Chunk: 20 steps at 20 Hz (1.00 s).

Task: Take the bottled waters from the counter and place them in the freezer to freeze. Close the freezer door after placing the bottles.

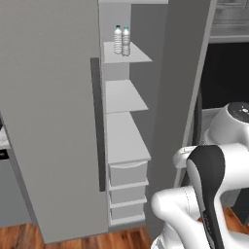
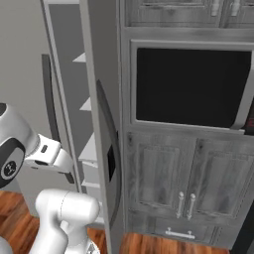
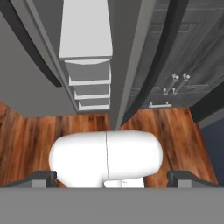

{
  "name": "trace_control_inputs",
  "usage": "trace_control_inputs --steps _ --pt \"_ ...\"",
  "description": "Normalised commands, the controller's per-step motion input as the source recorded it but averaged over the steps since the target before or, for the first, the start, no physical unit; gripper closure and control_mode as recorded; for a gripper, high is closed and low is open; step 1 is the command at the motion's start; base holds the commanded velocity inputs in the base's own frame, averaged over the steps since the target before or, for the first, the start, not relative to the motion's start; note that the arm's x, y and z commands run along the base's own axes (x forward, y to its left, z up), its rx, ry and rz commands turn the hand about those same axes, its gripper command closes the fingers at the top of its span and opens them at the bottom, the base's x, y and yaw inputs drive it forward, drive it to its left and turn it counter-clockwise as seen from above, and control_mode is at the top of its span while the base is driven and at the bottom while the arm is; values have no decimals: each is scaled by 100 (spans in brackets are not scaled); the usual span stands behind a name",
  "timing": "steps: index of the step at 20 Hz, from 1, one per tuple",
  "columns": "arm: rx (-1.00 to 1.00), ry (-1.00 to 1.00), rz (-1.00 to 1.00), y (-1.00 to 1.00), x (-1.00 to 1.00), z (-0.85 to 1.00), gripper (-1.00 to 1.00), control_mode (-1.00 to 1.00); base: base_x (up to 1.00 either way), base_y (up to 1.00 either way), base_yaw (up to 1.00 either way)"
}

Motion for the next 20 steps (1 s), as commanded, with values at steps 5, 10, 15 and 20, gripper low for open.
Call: trace_control_inputs --steps 5,10,15,20 --pt "0 0 0 0 0 0 -100 100 31 -36 0" --pt "0 0 0 0 0 0 -100 100 36 -30 0" --pt "0 0 0 0 0 0 -100 100 32 -15 0" --pt "0 0 0 0 0 0 -100 100 22 1 0"
